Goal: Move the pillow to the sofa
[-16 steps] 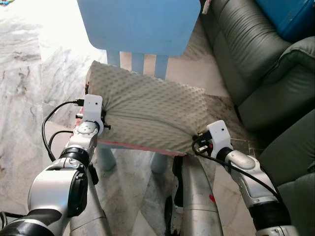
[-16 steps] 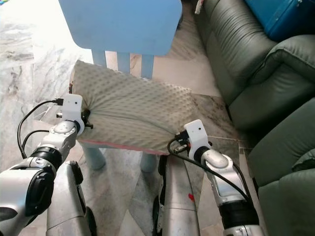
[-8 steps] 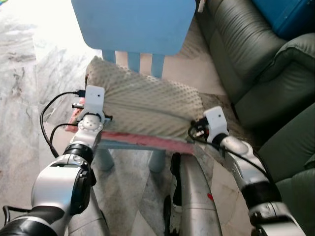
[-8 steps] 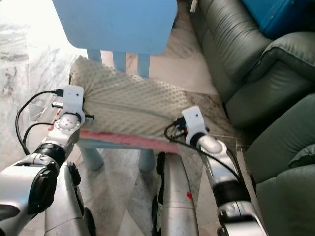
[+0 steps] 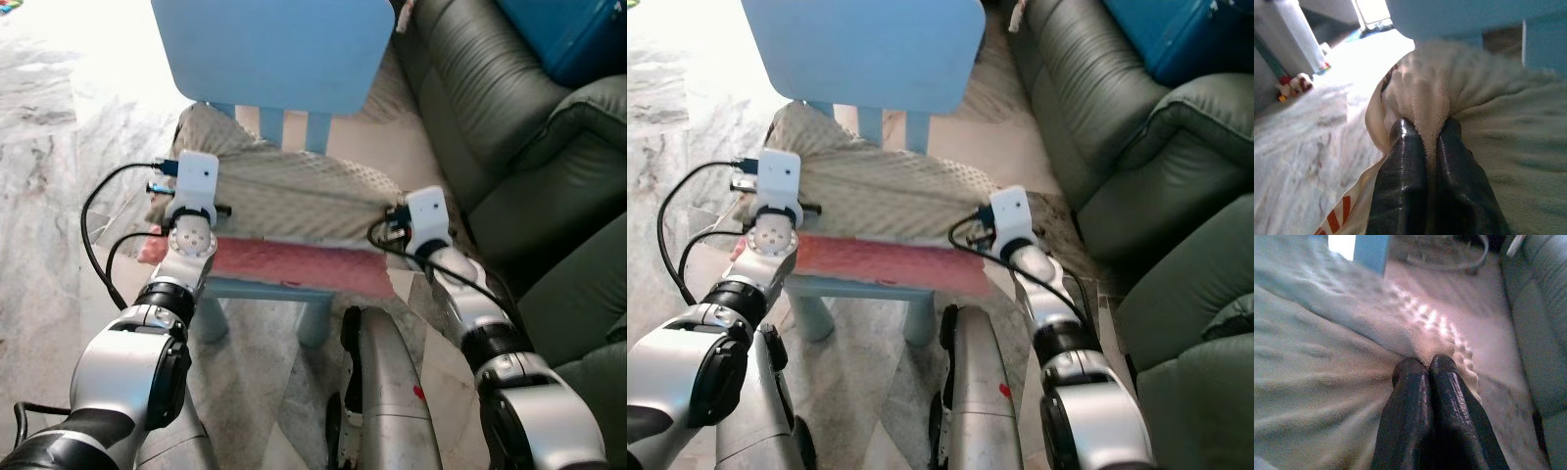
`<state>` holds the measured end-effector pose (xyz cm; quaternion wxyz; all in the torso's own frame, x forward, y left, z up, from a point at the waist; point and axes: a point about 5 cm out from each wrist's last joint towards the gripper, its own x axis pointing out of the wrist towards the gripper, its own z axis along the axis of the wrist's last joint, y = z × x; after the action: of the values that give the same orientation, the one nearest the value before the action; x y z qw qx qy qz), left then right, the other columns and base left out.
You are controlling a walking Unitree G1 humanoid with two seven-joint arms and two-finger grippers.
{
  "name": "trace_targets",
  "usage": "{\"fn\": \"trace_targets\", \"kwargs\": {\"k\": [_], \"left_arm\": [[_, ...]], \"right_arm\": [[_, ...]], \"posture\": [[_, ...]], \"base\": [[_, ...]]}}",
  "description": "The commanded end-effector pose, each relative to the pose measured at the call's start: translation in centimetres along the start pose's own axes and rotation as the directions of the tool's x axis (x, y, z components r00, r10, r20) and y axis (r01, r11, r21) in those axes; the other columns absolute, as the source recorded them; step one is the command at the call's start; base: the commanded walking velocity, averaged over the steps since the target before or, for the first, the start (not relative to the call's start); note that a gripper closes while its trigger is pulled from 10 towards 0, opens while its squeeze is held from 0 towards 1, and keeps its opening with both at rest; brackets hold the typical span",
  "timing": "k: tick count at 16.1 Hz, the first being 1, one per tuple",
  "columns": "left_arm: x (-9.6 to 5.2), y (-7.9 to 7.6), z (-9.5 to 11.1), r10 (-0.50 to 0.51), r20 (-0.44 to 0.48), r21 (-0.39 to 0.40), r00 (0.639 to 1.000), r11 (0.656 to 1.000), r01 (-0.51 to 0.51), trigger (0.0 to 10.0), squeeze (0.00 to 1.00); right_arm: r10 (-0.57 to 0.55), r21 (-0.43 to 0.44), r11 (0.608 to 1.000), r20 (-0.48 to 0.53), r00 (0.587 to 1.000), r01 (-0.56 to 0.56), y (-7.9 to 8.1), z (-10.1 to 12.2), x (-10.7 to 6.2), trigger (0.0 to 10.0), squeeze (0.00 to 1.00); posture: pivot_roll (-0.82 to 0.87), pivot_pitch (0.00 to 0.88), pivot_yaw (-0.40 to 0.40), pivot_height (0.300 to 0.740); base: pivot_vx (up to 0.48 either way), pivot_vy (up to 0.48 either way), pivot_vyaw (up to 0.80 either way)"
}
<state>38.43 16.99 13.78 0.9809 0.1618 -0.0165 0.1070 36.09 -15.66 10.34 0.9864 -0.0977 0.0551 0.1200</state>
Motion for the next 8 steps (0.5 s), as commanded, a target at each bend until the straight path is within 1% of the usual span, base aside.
{"fn": "trace_targets", "kwargs": {"k": [1,2,3,4,5,6,8], "left_arm": [[1.0,2.0,2.7,0.093,0.125,-0.031,0.988,0.995,-0.09,0.0,0.0],[1.1,2.4,3.6,0.111,0.175,-0.054,0.978,0.993,-0.104,0.0,0.0],[1.0,2.5,4.1,0.119,0.207,-0.066,0.971,0.992,-0.108,0.0,0.0],[0.8,2.3,4.7,0.107,0.246,-0.058,0.963,0.994,-0.095,0.0,0.0],[0.4,1.9,5.2,0.069,0.297,-0.023,0.952,0.998,-0.066,0.0,0.0],[-0.4,1.2,5.1,0.028,0.323,-0.006,0.946,1.0,-0.028,0.0,0.0],[-2.1,0.3,4.0,-0.041,0.32,-0.013,0.946,0.999,0.048,0.0,0.0]], "right_arm": [[-0.075,0.02,0.997,0.034,0.997,0.074,-1.6,0.4,-0.1,0.0,0.0],[-0.074,0.006,0.997,0.085,0.994,0.074,-1.8,1.3,0.0,0.0,0.0],[-0.08,0.002,0.997,0.115,0.99,0.08,-2.0,1.8,0.1,0.0,0.0],[-0.08,0.001,0.997,0.146,0.986,0.081,-2.3,2.3,0.1,0.0,0.0],[-0.094,0.027,0.995,0.15,0.984,0.091,-2.6,2.3,0.0,0.0,0.0],[-0.113,0.056,0.993,0.14,0.984,0.107,-2.7,1.8,-0.3,0.0,0.0],[-0.115,0.043,0.993,0.167,0.979,0.11,-2.6,1.1,-1.4,0.0,0.0]], "posture": [[-0.02,0.0,-0.097,0.45],[-0.02,0.0,-0.084,0.45],[-0.02,0.0,-0.081,0.45],[-0.01,0.0,-0.069,0.45],[-0.01,0.0,-0.064,0.45],[-0.01,0.0,-0.061,0.45],[0.0,0.0,-0.055,0.45]], "base": [[0.0,0.0,0.0],[0.0,0.0,0.0],[0.0,0.0,0.0],[0.0,0.0,0.0],[0.0,0.0,0.0],[0.0,0.0,0.0],[0.0,0.0,0.0]]}}
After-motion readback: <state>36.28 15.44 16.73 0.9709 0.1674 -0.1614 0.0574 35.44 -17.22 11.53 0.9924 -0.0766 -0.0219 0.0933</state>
